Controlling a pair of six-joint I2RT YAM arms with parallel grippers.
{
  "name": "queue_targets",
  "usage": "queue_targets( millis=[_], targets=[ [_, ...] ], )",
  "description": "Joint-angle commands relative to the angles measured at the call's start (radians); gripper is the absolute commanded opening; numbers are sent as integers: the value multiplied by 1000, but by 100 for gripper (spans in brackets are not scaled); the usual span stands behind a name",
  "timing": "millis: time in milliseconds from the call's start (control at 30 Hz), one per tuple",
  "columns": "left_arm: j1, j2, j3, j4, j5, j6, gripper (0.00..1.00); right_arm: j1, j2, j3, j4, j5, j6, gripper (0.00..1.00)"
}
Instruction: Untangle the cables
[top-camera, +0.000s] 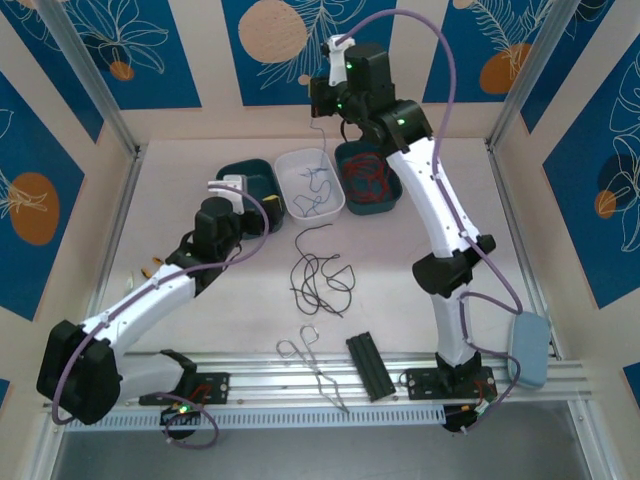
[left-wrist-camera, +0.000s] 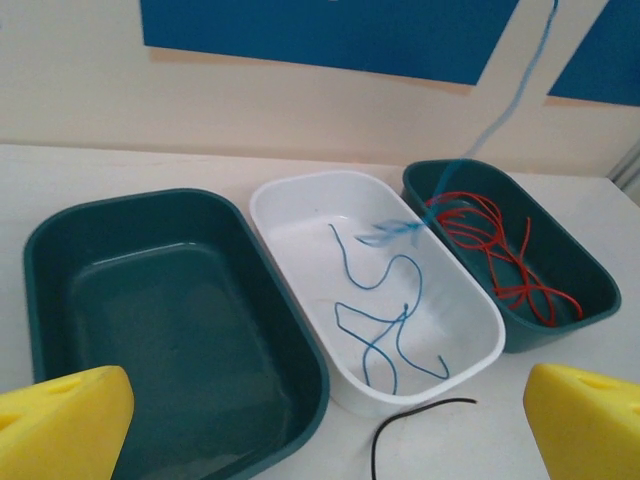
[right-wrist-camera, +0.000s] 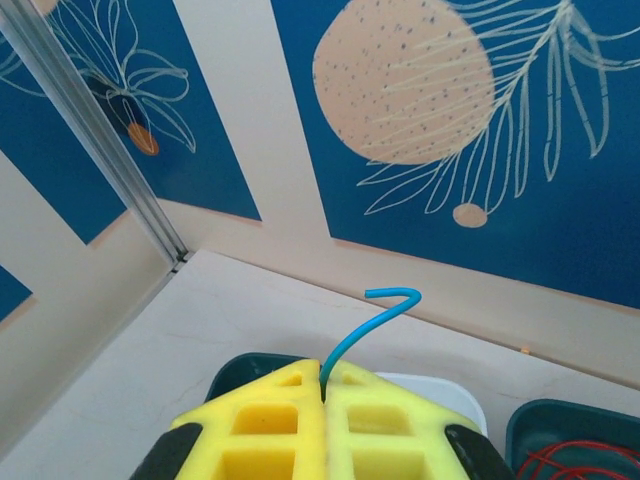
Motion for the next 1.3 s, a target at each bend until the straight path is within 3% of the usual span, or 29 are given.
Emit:
queue_targets(
  millis=[0, 733, 1267],
  targets=[
    [17, -28, -13, -18, -40, -6, 100, -2, 29, 34, 58, -39, -19, 0],
    [21, -96, -61, -57, -22, -7, 100, -7, 137, -47, -44, -24, -26, 0],
    [21, -147, -94, -143, 11, -46, 100, -34, 351, -77, -158, -166, 42, 0]
  ],
)
